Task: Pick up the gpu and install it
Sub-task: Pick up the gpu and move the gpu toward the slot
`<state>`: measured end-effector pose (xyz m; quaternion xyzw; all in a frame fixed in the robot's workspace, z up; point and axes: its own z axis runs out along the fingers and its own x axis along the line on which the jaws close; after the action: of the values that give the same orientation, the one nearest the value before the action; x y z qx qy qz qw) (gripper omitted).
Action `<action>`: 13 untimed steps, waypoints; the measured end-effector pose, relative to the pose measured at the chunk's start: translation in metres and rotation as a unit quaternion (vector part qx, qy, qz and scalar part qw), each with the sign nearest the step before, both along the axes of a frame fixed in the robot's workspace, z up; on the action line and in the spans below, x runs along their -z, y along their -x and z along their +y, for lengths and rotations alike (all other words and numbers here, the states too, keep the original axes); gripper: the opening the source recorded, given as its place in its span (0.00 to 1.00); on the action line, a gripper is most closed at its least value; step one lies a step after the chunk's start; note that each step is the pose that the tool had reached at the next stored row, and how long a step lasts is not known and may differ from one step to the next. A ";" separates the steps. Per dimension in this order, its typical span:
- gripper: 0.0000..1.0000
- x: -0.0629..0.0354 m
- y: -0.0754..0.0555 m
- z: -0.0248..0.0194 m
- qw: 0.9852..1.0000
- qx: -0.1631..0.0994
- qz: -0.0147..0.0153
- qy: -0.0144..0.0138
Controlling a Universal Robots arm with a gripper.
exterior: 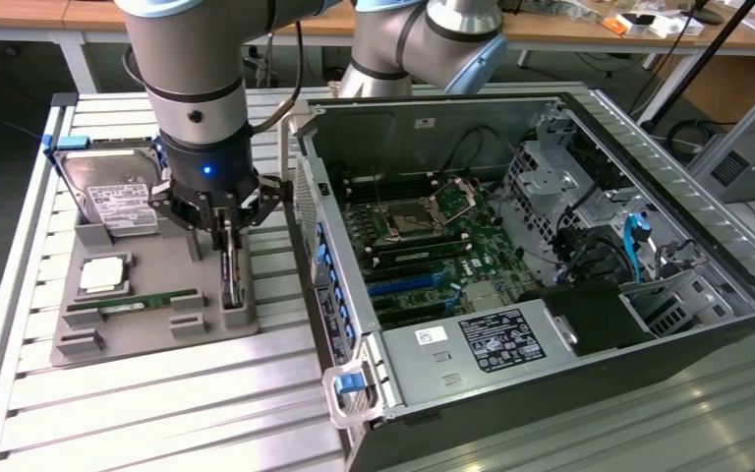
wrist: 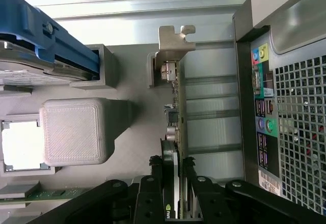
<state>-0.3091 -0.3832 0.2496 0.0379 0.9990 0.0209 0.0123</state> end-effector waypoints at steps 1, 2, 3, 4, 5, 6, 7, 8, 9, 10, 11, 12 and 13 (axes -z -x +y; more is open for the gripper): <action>0.27 0.0000 0.000 0.0000 1.000 0.000 0.000 0.000; 0.27 0.0000 0.000 0.0000 1.000 0.000 0.000 0.000; 0.27 0.0000 0.000 0.0000 1.000 0.000 0.000 0.000; 0.27 0.0000 0.000 0.0000 1.000 0.000 0.000 0.000; 0.27 0.0000 0.000 0.0000 1.000 0.000 0.000 0.000; 0.27 0.0000 0.000 0.0000 1.000 0.000 0.000 0.000; 0.27 0.0000 0.000 0.0000 1.000 0.000 0.000 0.000; 0.27 0.0000 0.000 0.0000 1.000 0.000 0.000 0.000; 0.27 0.0000 0.000 0.0000 1.000 0.000 0.000 0.000; 0.27 0.0000 0.000 0.0000 1.000 0.000 0.000 0.000; 0.27 0.0000 0.000 0.0000 1.000 0.000 0.000 0.000; 0.27 0.0000 0.000 0.0000 1.000 0.000 0.000 0.000; 0.27 0.0000 0.000 0.0000 1.000 0.000 0.000 0.000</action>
<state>-0.3091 -0.3832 0.2496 0.0379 0.9990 0.0209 0.0122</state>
